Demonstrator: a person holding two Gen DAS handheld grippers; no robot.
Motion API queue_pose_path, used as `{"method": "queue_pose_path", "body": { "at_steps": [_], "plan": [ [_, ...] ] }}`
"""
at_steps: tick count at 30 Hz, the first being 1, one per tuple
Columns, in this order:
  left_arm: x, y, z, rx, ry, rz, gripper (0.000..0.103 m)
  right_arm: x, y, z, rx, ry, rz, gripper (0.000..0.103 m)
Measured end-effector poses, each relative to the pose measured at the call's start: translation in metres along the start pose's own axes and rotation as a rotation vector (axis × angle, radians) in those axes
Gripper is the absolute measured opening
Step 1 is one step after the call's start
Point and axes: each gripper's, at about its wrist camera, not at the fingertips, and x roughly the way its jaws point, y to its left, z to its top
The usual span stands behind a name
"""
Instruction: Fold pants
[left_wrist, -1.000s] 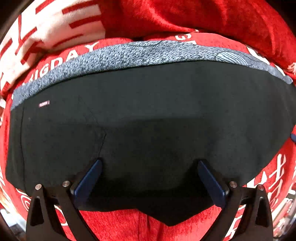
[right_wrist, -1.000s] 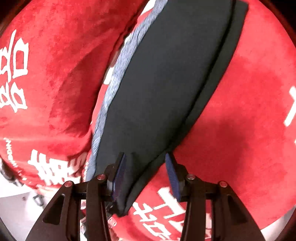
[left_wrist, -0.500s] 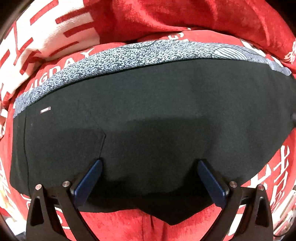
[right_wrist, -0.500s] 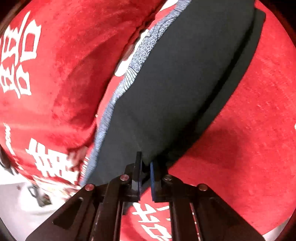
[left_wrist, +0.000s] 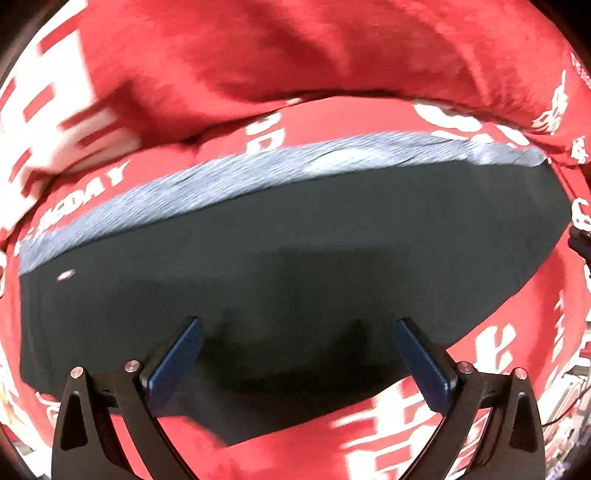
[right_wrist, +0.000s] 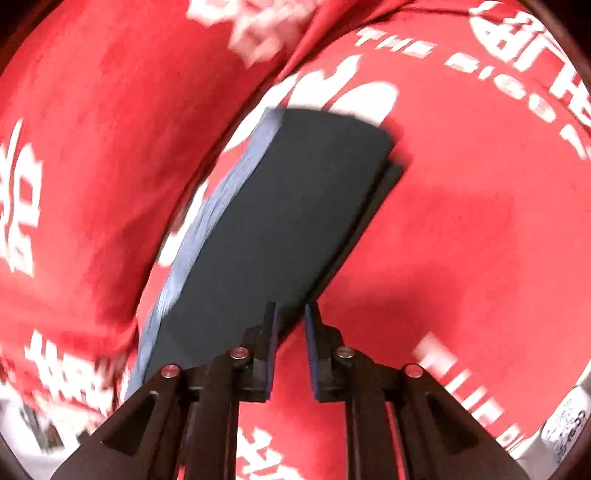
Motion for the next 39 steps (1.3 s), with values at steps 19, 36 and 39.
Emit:
{"method": "queue_pose_path", "body": {
  "at_steps": [19,36,39],
  "plan": [
    [0.019,-0.069,0.038,-0.016,0.008,0.077,0.103,-0.011,-0.038,0.057,-0.012,-0.027,-0.13,0.008],
    [0.058,-0.045,0.102,-0.165,-0.06,0.195,0.103,0.081,0.082,0.067,-0.403,-0.008,-0.111,0.011],
    [0.049,-0.048,0.106,-0.154,-0.043,0.204,0.103,0.063,0.058,0.086,-0.351,-0.048,-0.189,0.013]
  ]
}}
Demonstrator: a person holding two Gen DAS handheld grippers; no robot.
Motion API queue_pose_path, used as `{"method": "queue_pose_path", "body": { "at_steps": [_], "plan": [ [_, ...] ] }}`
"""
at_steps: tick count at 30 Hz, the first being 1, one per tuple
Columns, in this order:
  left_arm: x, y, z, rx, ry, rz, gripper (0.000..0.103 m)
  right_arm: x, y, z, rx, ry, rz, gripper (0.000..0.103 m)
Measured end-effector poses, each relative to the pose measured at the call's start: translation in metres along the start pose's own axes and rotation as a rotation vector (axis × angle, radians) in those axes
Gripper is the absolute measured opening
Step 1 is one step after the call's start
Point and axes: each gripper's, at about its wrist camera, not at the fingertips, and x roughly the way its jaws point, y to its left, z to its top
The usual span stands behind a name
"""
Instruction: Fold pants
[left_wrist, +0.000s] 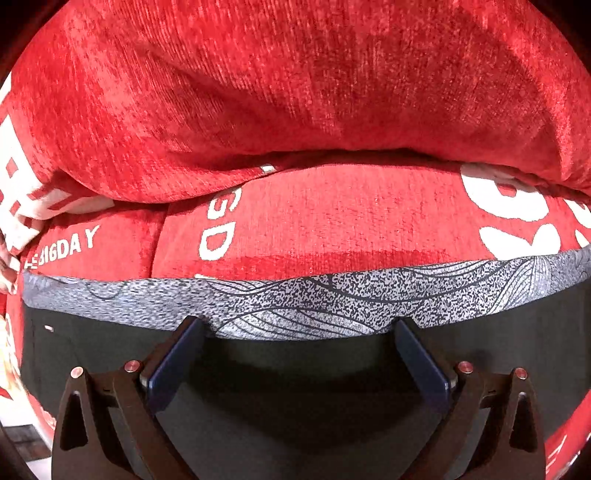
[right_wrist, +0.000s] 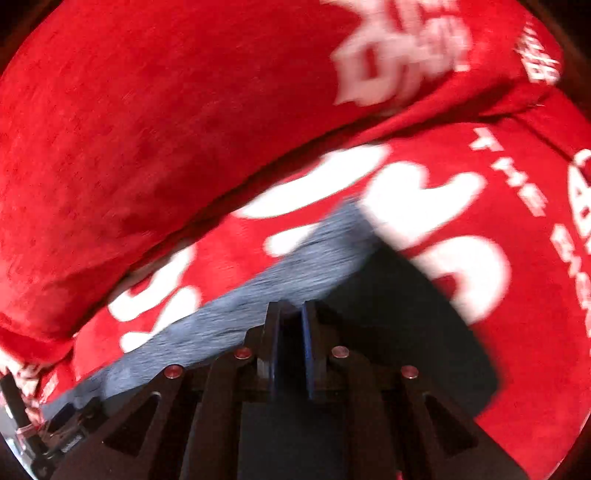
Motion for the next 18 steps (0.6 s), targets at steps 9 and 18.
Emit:
{"method": "queue_pose_path", "body": {
  "at_steps": [9,18],
  "plan": [
    [-0.046,-0.025,-0.035,0.133,-0.019,-0.08,0.103,-0.061,-0.039,-0.054,0.05,0.08,0.129,0.022],
    [-0.028,-0.064,-0.074,0.16,0.022,-0.083,0.103,-0.06,-0.084,-0.091,0.261,0.13,0.174,0.022]
  ]
}}
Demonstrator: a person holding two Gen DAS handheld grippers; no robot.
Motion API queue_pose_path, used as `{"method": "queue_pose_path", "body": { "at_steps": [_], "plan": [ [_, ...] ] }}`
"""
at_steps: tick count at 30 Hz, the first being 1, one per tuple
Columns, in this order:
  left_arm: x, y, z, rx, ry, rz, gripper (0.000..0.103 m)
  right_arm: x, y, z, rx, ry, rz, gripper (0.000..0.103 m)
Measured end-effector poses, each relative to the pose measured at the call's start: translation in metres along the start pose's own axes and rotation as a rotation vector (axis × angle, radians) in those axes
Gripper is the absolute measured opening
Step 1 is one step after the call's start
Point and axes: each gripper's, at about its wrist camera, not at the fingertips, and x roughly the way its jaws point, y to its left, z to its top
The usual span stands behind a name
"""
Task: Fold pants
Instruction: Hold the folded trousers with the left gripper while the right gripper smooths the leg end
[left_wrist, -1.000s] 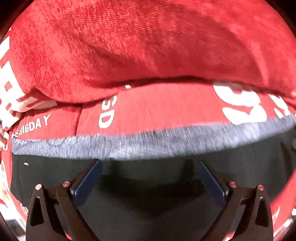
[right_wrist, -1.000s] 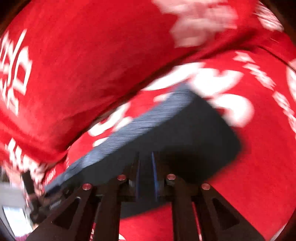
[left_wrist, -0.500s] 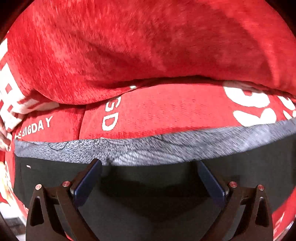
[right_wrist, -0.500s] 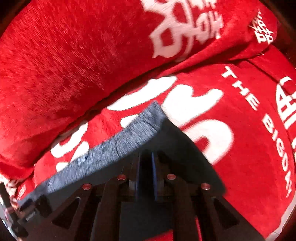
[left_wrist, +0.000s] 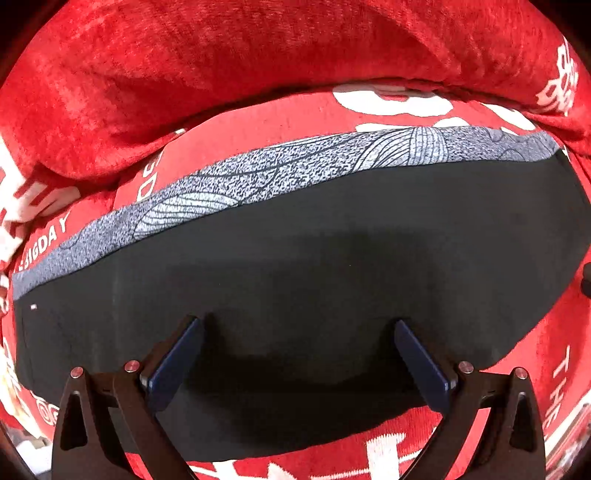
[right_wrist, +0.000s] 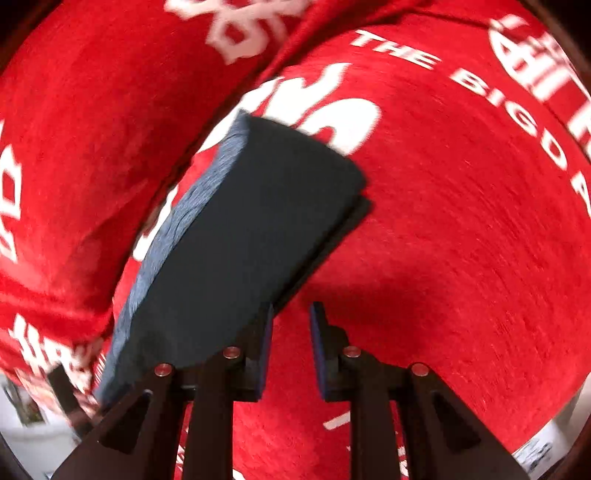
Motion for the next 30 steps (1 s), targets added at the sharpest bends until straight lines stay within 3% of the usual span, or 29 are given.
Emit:
{"method": "queue_pose_path", "body": {
  "at_steps": [3,10,16,26,30],
  "plan": [
    [-0.002,0.001,-0.002,-0.048,0.012,-0.013,0.103,-0.004,-0.007,0.006,0.027,-0.026,0.008,0.023],
    [-0.001,-0.007,-0.001,-0.012,-0.001,0.01,0.103,0.001,-0.019,0.024,0.13,-0.047,0.057,0.023],
    [0.001,-0.007,0.001,-0.009,-0.005,0.015,0.103,0.0,-0.025,0.03,0.132,-0.074,-0.028,0.023],
    [0.002,-0.012,-0.002,-0.003,-0.004,0.017,0.103,-0.004,-0.028,0.008,0.115,-0.001,0.101,0.024],
    [0.008,-0.005,0.001,-0.003,-0.002,0.014,0.103,0.001,-0.02,-0.006,0.066,0.043,0.137,0.037]
  ]
}}
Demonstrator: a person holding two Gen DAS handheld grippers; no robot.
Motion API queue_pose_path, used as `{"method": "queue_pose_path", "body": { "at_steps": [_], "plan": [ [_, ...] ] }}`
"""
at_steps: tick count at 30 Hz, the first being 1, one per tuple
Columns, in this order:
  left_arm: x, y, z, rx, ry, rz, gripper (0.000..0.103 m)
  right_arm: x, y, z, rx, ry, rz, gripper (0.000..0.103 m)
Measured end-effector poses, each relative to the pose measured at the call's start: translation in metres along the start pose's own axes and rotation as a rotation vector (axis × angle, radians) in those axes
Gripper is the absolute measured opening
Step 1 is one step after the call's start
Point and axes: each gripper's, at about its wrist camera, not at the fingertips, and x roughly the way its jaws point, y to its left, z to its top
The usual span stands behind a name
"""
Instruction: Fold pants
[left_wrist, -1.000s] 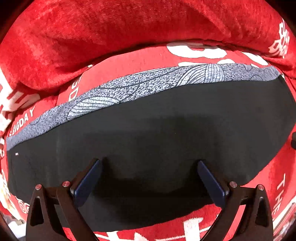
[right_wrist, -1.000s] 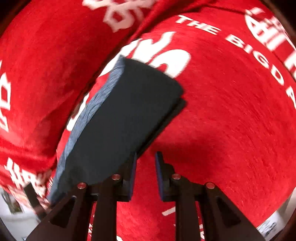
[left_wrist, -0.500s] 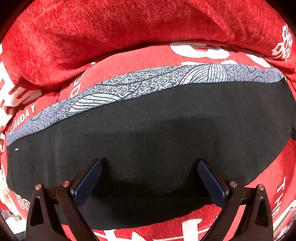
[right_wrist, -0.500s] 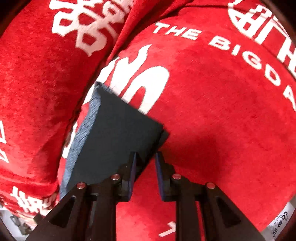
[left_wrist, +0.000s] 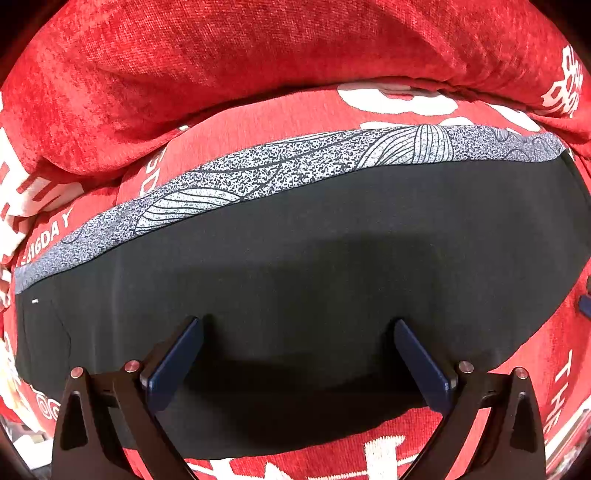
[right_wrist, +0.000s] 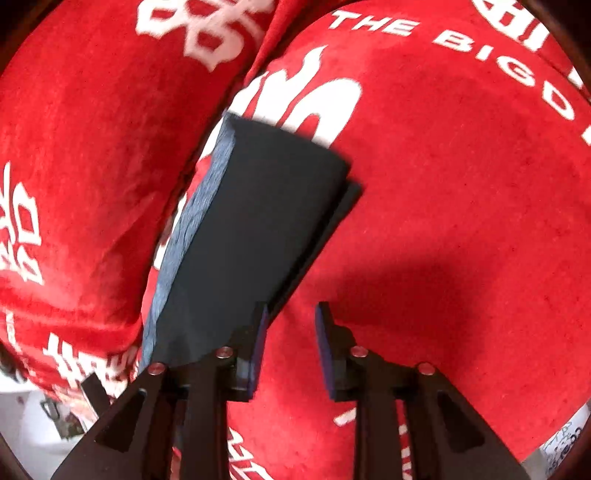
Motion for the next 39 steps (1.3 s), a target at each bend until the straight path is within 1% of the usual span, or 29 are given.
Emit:
{"method": "queue_pose_path", "body": {
  "at_steps": [2,7,12,16,24,31,32,33,36,38,39],
  "plan": [
    [0.001,0.002,0.0,-0.003,-0.001,0.0,0.103,0.003,0.003,-0.007,-0.022,0.012,0.006,0.04],
    [0.0,0.002,0.0,-0.004,-0.001,0.002,0.103,0.011,0.009,-0.015,-0.041,0.028,0.033,0.04],
    [0.0,0.001,0.001,-0.006,-0.001,0.002,0.103,0.022,0.009,-0.013,-0.031,0.045,0.06,0.04],
    [0.0,0.001,0.0,-0.008,-0.002,0.003,0.103,0.025,0.005,-0.012,-0.011,0.043,0.091,0.042],
    [0.001,0.002,0.001,-0.004,0.003,0.004,0.103,0.024,-0.002,-0.01,0.009,0.022,0.144,0.043],
    [0.001,0.002,0.001,0.005,0.003,-0.002,0.103,0.03,-0.008,0.003,0.029,-0.019,0.211,0.043],
    [0.001,0.002,0.0,0.004,0.002,-0.002,0.103,0.032,-0.006,0.008,0.024,-0.025,0.225,0.043],
    [0.0,0.001,0.0,0.004,0.002,-0.002,0.103,0.034,-0.003,0.011,0.021,-0.029,0.234,0.045],
    [-0.003,0.001,0.002,0.003,0.008,-0.009,0.103,0.042,0.002,0.024,0.018,-0.047,0.271,0.045],
    [-0.01,0.002,0.006,0.003,0.013,-0.019,0.103,0.048,0.004,0.031,0.043,-0.055,0.29,0.045],
    [-0.016,0.001,0.009,-0.001,0.003,-0.04,0.103,0.05,0.004,0.034,0.063,-0.05,0.298,0.041]
  ]
}}
